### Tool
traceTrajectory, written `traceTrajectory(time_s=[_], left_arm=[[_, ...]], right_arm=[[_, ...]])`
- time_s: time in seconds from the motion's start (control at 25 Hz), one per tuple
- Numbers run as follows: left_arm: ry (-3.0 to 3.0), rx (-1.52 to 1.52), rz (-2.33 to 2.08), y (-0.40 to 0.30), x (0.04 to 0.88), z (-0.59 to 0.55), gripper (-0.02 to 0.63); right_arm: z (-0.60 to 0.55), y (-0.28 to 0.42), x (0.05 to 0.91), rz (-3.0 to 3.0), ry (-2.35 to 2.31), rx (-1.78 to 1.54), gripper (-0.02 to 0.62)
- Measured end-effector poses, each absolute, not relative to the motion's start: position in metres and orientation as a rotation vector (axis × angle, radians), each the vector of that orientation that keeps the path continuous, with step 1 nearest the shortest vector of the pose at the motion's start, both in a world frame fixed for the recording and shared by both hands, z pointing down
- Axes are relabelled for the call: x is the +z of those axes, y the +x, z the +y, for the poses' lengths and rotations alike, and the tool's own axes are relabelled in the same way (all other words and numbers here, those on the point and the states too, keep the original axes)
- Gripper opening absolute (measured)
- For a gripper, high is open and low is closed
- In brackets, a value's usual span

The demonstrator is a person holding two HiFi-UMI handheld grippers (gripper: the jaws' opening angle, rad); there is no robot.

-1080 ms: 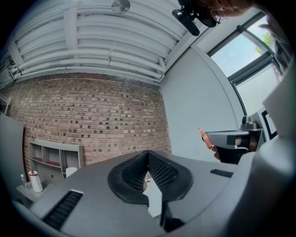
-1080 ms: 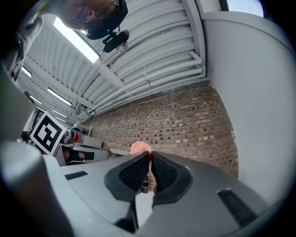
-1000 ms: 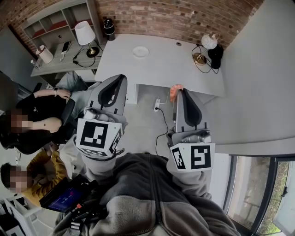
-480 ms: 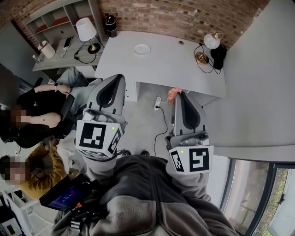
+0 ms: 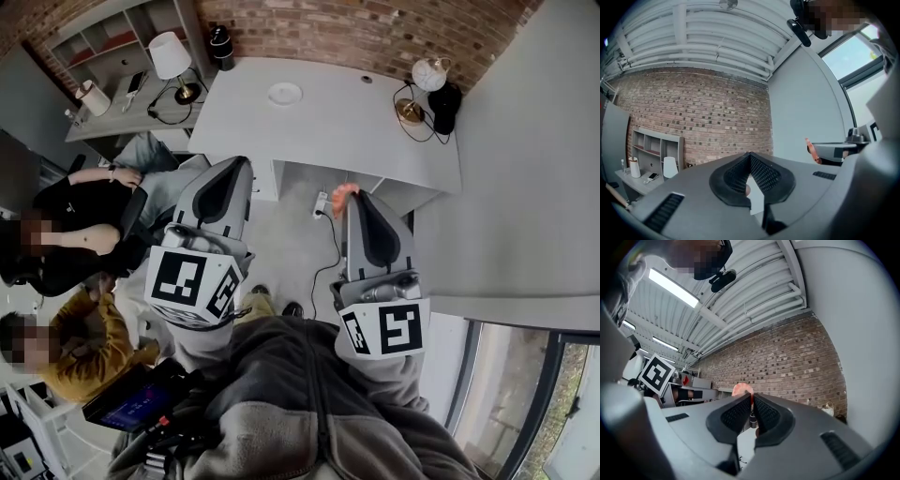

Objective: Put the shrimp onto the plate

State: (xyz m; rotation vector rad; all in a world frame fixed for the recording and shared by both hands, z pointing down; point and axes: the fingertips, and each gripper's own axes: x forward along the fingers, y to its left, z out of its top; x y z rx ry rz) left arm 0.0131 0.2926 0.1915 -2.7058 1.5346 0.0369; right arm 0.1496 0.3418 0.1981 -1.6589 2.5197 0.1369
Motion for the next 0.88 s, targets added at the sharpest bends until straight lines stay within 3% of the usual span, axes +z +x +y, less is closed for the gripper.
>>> traceTrajectory(time_s=[0.88], left_arm=[[-2.754, 0.101, 1.585, -0.008, 0.215, 0.206, 0.005]], right_arm=[[0.266, 0.136, 0.216, 2.538, -1.735, 0.133, 0.017]])
